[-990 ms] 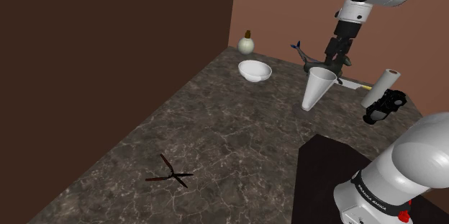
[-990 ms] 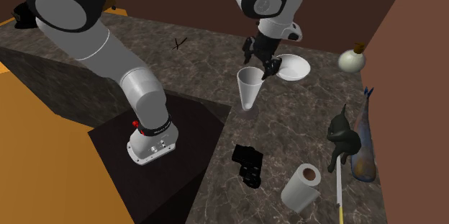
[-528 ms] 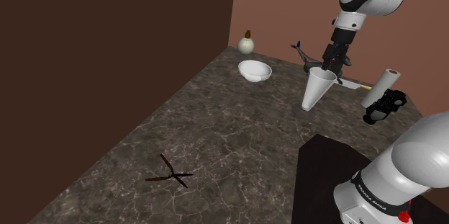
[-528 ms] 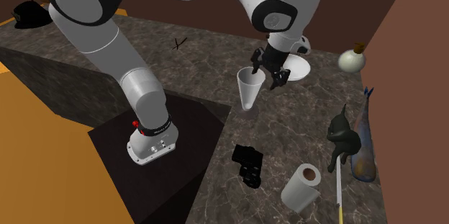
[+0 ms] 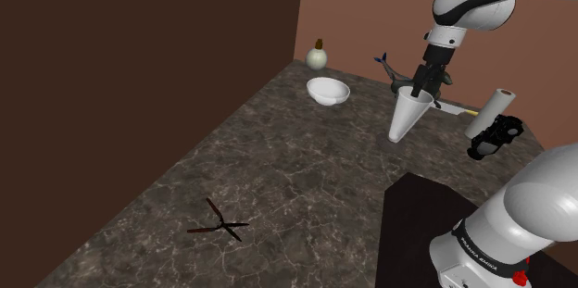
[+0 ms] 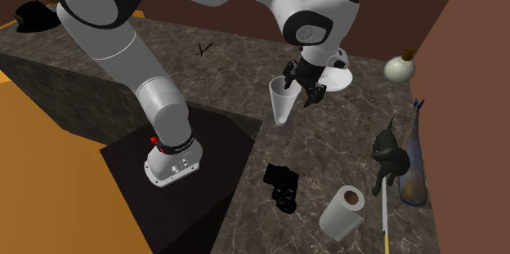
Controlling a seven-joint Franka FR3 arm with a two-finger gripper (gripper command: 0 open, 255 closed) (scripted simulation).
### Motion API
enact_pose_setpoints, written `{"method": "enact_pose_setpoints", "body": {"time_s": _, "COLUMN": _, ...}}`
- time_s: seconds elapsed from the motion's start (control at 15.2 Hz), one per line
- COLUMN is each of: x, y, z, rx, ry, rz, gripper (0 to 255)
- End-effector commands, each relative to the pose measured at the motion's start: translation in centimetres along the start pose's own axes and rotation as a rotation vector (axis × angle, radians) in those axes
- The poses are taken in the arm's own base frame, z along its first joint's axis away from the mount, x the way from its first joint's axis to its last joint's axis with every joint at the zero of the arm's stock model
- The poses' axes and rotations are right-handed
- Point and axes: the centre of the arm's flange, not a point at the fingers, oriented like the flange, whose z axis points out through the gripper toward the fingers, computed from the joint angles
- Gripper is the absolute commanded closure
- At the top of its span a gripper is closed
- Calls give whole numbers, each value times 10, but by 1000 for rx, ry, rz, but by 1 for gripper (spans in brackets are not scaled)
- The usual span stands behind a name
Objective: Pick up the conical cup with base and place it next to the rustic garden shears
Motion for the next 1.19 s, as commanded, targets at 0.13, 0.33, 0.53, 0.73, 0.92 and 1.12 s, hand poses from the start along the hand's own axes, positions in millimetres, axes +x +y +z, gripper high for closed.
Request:
{"method": "enact_pose_setpoints", "body": {"time_s": 0.13, "x": 0, "y": 0, "z": 0, "rx": 0, "ry": 0, "rz": 0, "gripper": 0}}
{"method": "enact_pose_setpoints", "body": {"time_s": 0.33, "x": 0, "y": 0, "z": 0, "rx": 0, "ry": 0, "rz": 0, "gripper": 255}}
{"method": "enact_pose_setpoints", "body": {"time_s": 0.53, "x": 0, "y": 0, "z": 0, "rx": 0, "ry": 0, "rz": 0, "gripper": 255}}
{"method": "enact_pose_setpoints", "body": {"time_s": 0.73, "x": 0, "y": 0, "z": 0, "rx": 0, "ry": 0, "rz": 0, "gripper": 255}}
{"method": "enact_pose_setpoints", "body": {"time_s": 0.92, "x": -1, "y": -2, "z": -10, "rx": 0, "ry": 0, "rz": 0, "gripper": 255}}
{"method": "enact_pose_setpoints", "body": {"time_s": 1.12, "x": -3, "y": -4, "z": -26, "rx": 0, "ry": 0, "rz": 0, "gripper": 255}}
